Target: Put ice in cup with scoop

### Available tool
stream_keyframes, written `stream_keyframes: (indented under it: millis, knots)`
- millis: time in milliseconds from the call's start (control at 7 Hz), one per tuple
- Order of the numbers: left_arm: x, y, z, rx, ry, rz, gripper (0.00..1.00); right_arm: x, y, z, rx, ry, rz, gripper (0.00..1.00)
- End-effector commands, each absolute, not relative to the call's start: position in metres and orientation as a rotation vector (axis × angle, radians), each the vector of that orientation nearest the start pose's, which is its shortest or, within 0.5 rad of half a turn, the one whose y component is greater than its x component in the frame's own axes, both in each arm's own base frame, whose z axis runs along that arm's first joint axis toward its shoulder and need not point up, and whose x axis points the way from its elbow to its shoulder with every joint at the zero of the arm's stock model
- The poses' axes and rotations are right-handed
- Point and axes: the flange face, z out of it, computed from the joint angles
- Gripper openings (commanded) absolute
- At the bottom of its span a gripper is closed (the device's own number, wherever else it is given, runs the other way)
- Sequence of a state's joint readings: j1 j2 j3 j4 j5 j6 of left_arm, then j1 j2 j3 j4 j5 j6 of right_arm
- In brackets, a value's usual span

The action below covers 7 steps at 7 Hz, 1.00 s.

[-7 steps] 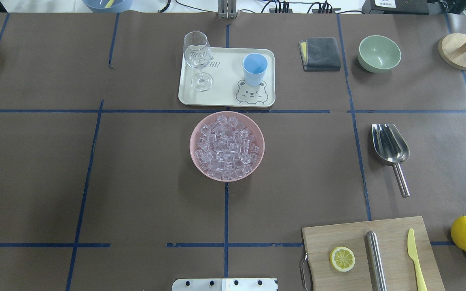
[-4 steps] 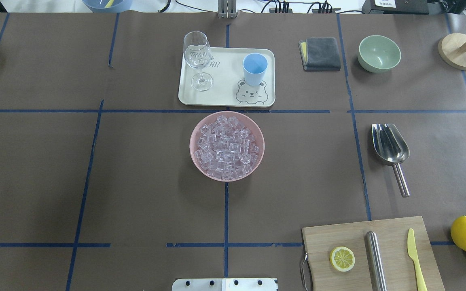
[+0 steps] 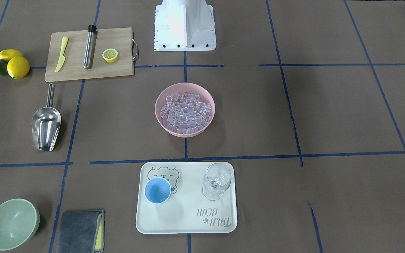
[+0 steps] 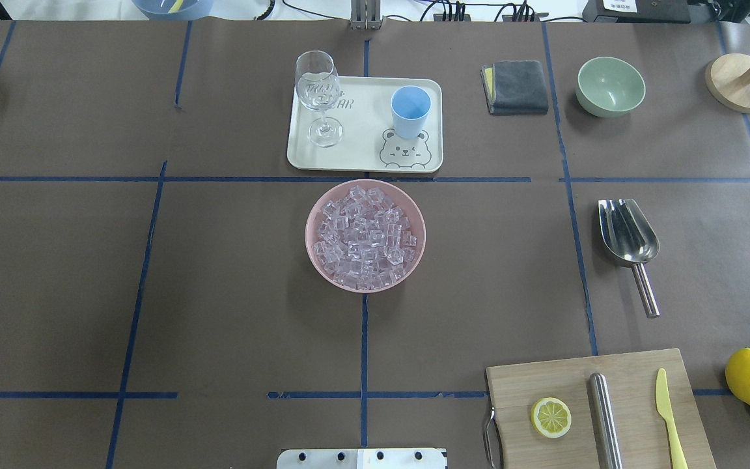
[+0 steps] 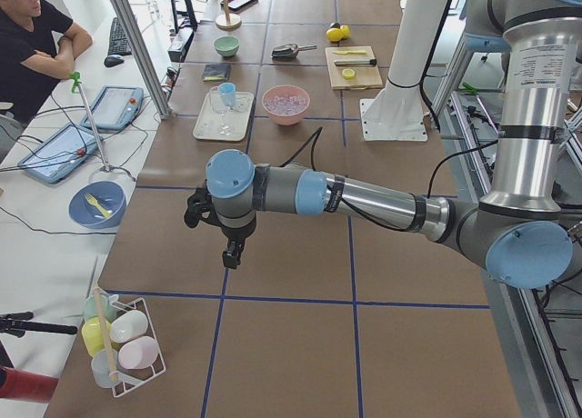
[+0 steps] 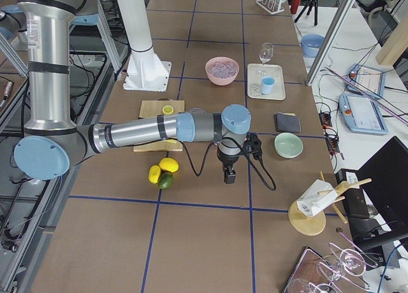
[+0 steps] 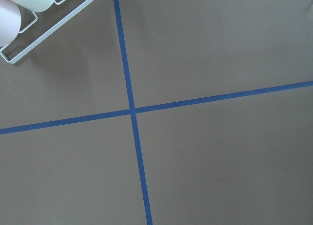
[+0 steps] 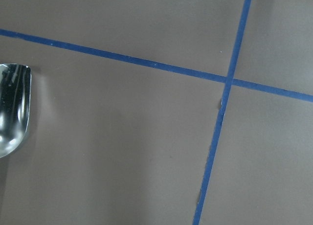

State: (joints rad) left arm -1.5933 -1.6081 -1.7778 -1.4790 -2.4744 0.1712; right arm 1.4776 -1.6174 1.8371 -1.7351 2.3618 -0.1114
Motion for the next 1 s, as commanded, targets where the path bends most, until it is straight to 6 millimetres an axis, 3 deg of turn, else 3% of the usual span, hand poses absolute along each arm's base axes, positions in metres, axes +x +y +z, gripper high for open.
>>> stream_keyframes:
  millis: [0,143,286,429,571,714,857]
  knots:
    - [0.025,-0.511,0.488,0.442,0.947,0.515,1.0,0.0,-0.468,0.541,0.093,-0.797,-0.277,1.0]
    - [0.074,-0.504,0.467,0.594,0.968,0.698,1.0,-0.008,-0.459,0.526,0.109,-0.805,-0.302,1.0]
    - [0.144,-0.484,0.444,0.76,1.018,0.923,1.0,-0.016,-0.446,0.517,0.111,-0.848,-0.321,1.0]
    - [0.201,-0.463,0.427,0.953,1.063,1.112,1.0,-0.03,-0.442,0.507,0.09,-0.902,-0.309,1.0]
    - [0.246,-0.47,0.427,1.038,1.101,1.206,1.0,-0.05,-0.435,0.483,0.049,-0.918,-0.246,1.0]
    - [0.3,-0.478,0.405,1.086,1.119,1.262,1.0,-0.06,-0.431,0.471,0.046,-0.921,-0.243,1.0]
    - [0.352,-0.476,0.369,1.173,1.065,1.26,1.0,-0.076,-0.43,0.466,0.068,-0.93,-0.287,1.0]
